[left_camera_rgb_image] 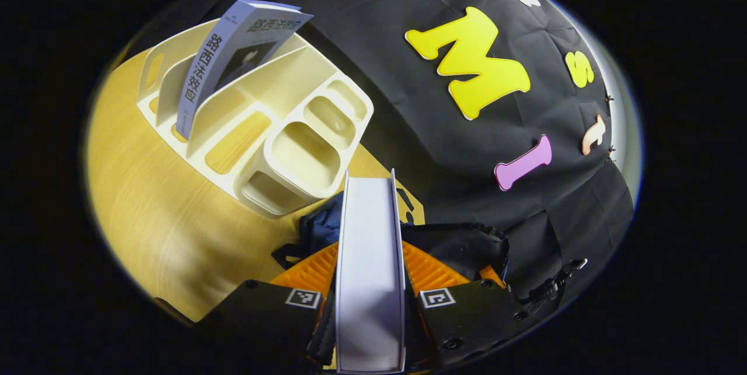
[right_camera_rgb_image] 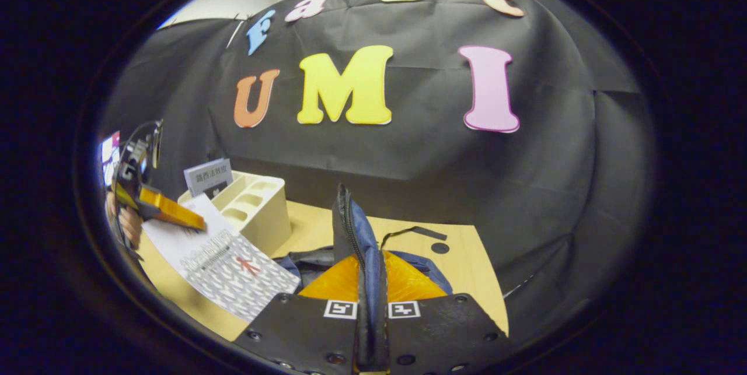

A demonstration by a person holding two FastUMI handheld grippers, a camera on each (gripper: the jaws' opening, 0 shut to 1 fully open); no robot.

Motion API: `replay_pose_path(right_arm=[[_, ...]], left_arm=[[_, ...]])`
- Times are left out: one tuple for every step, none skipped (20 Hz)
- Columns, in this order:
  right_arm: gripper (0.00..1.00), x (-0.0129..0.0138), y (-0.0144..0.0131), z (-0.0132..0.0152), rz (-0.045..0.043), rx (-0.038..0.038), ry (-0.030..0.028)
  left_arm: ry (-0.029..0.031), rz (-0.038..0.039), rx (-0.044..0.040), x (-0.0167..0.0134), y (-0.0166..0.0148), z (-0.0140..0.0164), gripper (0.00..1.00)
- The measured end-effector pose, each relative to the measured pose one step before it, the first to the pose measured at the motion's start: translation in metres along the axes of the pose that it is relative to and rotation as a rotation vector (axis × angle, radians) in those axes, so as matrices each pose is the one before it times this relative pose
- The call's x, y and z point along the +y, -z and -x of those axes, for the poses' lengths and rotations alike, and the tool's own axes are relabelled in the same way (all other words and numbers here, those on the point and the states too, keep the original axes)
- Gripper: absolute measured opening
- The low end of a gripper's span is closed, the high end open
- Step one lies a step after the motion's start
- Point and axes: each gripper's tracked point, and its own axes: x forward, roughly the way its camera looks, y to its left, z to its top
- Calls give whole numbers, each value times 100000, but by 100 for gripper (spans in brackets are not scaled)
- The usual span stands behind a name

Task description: Open the schoolbag, grab two books from the bookshelf and put them into the schoolbag.

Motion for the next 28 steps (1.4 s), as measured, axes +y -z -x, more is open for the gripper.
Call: replay_pose_path(right_arm=[[5,-400,-84,-174,-1460,-498,470],[5,-310,-108,-68,-828,-192,113],[5,85,-91,-32,-459,280,-833],[5,-44,-122,-83,195,193,-386],[5,-70,-152,-46,523,15,-75],[5,6,-200,35,602,19,-256],[5,104,-204,144,536,-286,-272],[5,-22,-322,108,540,-667,450],[5,90,-144,169,701,-465,-68],[5,261,-276,62,349,-597,-295],[5,236,-91,33,814,-368,-217],[5,276,-76,69,576,-118,-520],[5,443,-37,10,195,-152,-714],[5,404,-64,-20,174,239,-777],[5,367,83,-25,94,127,-739],[5,349,-76,28,-22,-196,-707],[5,306,-182,81,-252,-813,-556],[5,144,-312,57,-522,-746,61],[5,93,-114,34,-590,-590,170],[5,180,-160,-16,-120,-363,-38],[5,265,-5,-47,-89,-67,14],[5,251,42,-37,-119,-48,-442],[5,339,61,-53,-395,40,-779],[4,262,76,-4,-794,-97,-669],[4,89,118,-95,-950,-47,-509],[4,76,41,-51,-988,-47,-559],[5,21,76,-140,-767,-93,-137],[5,-12,78,-98,-499,49,-71]], left_arm=[[1432,802,552,-652,768,-807,47],[1217,867,72,-576,637,-848,47],[1202,1116,-390,-562,457,-833,47],[1552,1006,-551,-687,474,-790,48],[1636,928,-464,-794,399,-1005,48],[1678,649,-294,-656,365,-857,47],[621,335,-823,-219,344,-903,47],[551,-384,-2101,-143,171,-894,47],[1892,-557,-2614,-313,185,-808,48],[990,781,-2143,83,351,-844,48],[1259,1679,-1504,79,509,-693,47],[941,555,-176,321,789,-746,48],[685,929,257,297,819,-749,48],[533,1537,1017,334,956,-826,48],[782,742,1452,232,1048,-710,48],[1643,40,217,161,877,-603,48],[2555,-812,-2472,-3,373,-438,48],[1750,1075,-1197,131,489,-488,48],[962,1583,-725,207,439,-584,48],[342,1559,-82,220,497,-469,48],[-820,758,31,387,547,-545,48],[-1046,877,-218,521,591,-505,47],[-1151,918,-685,414,356,-445,47],[-1884,849,207,618,689,-428,48],[-286,1514,1956,28,757,-437,47],[-245,693,91,134,389,-297,43],[5,185,666,81,205,-99,48],[50,-769,-130,-12,-130,-37,53]])
